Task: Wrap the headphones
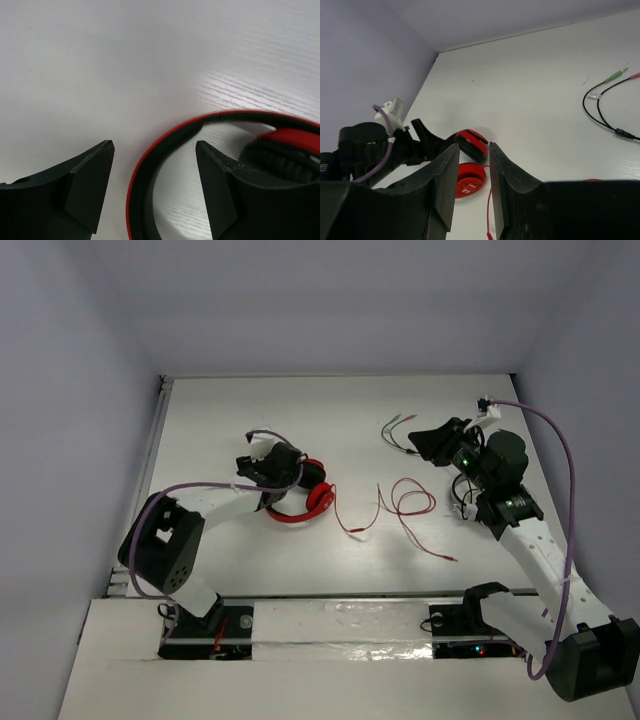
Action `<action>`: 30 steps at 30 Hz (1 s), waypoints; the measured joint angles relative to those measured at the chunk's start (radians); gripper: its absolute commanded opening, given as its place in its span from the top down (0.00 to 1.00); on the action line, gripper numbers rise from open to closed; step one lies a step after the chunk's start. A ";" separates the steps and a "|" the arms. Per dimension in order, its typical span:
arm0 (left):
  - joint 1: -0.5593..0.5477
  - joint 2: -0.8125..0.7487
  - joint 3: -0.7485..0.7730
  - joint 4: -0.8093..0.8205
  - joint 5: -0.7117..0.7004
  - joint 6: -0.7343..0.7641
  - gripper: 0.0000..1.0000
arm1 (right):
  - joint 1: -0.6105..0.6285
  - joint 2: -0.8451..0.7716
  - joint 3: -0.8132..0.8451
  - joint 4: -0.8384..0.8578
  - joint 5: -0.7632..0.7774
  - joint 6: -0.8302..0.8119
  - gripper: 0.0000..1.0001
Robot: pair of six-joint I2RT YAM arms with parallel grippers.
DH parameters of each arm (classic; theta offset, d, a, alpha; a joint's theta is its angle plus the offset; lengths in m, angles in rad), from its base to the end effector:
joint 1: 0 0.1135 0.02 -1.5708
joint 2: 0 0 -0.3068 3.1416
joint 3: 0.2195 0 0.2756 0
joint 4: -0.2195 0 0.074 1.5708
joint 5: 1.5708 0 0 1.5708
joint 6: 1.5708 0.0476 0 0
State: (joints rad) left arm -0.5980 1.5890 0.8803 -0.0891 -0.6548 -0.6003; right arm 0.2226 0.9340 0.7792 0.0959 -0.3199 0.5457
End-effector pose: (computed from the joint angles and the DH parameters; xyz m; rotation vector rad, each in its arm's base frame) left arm 0.3030 -0.1713 0.2107 -0.3005 2.1558 0.1099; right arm 0.2226 0.0657 0.3710 0.0180 1.6952 0.8428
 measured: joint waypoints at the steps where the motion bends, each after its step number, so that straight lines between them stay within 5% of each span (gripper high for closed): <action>1: 0.011 -0.027 -0.015 0.006 0.013 0.000 0.36 | 0.001 0.000 0.000 0.000 0.002 0.000 0.64; 13: -0.088 -0.422 -0.281 -0.021 0.121 -0.167 0.29 | 0.002 0.010 0.000 -0.001 0.011 0.000 0.64; 30: 0.032 -0.158 -0.285 0.119 0.164 -0.125 0.39 | 0.008 0.010 0.000 -0.011 0.011 -0.001 0.63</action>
State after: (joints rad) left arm -0.5663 1.4311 0.5957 0.0296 -0.4904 -0.7254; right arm 0.2306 0.9443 0.7792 0.0853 -0.3092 0.5449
